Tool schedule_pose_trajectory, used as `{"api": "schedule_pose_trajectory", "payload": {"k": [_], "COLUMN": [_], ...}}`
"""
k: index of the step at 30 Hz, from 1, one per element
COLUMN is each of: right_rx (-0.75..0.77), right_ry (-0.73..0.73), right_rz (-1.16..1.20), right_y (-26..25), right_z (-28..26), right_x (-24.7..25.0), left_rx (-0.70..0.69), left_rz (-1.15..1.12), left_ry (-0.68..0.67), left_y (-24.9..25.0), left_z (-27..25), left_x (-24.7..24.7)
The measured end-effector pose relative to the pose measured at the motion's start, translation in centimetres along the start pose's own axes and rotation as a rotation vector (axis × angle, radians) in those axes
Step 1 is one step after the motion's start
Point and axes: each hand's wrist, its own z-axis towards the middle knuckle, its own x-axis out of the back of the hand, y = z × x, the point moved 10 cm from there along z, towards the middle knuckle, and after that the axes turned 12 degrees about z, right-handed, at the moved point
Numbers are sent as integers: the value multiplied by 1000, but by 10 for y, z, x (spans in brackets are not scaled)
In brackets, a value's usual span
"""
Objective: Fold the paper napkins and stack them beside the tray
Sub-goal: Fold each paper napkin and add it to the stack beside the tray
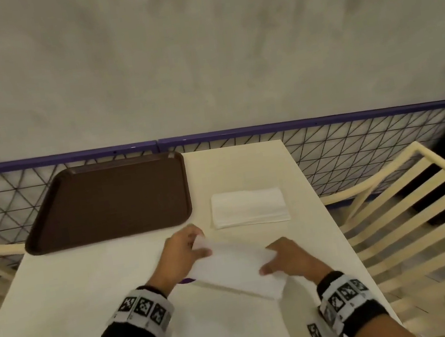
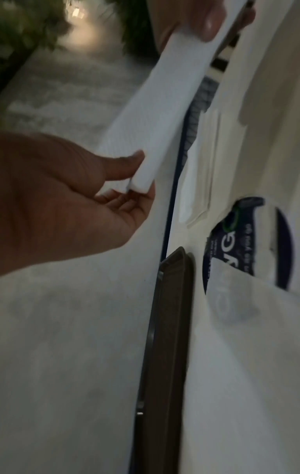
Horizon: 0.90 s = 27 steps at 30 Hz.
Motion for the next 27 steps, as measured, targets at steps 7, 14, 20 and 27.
{"api": "schedule_pose_trajectory", "payload": {"k": [7, 14, 20, 27], "right_rx": [-21, -89, -141, -84], "right_ry": [297, 506, 519, 575], "right_rz": [379, 326, 179, -68], "right_y": [-25, 9, 42, 30], "right_z": [49, 113, 134, 132], "right_x": [124, 161, 142, 137], "left_rx": [182, 164, 164, 155], "left_rz": [-230, -41, 206, 370], "left_ry": [201, 211, 73, -77], "left_y": [5, 4, -20, -28], "left_z": [87, 150, 159, 151], "left_x": [18, -21, -60, -84]}}
